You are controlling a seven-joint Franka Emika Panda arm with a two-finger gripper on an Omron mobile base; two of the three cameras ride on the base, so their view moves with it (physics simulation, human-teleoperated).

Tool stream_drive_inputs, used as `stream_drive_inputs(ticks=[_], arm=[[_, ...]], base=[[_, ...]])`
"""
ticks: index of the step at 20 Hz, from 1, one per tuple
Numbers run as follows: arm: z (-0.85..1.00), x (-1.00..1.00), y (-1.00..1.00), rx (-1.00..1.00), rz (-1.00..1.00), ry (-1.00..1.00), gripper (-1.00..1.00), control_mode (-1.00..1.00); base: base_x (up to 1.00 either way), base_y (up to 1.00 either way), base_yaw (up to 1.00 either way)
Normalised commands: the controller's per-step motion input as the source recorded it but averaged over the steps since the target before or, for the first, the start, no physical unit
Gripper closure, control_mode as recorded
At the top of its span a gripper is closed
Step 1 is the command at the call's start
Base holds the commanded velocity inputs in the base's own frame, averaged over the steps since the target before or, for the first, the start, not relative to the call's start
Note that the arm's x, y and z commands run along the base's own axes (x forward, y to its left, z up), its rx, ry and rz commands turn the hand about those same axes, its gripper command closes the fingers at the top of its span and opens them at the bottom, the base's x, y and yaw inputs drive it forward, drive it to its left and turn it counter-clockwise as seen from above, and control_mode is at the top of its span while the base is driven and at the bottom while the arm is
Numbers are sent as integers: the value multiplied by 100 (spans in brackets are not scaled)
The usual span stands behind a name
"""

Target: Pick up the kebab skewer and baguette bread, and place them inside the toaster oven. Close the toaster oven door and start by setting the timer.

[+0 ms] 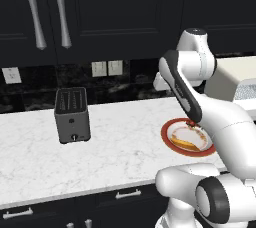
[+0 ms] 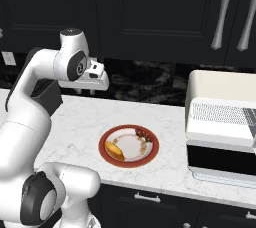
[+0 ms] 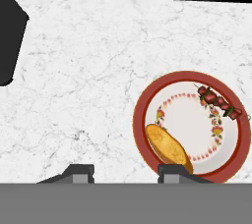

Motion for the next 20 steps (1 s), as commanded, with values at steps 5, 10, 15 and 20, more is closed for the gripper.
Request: stream_drive_inputs(ticks=[5, 10, 15, 20], arm=[[0, 0, 0, 0, 0, 0, -100, 100], [0, 0, 0, 0, 0, 0, -100, 100], [0, 0, 0, 0, 0, 0, -100, 100], [0, 0, 0, 0, 0, 0, -100, 100]], base=[[0, 0, 0], [0, 0, 0], [0, -10, 0], [0, -56, 0]])
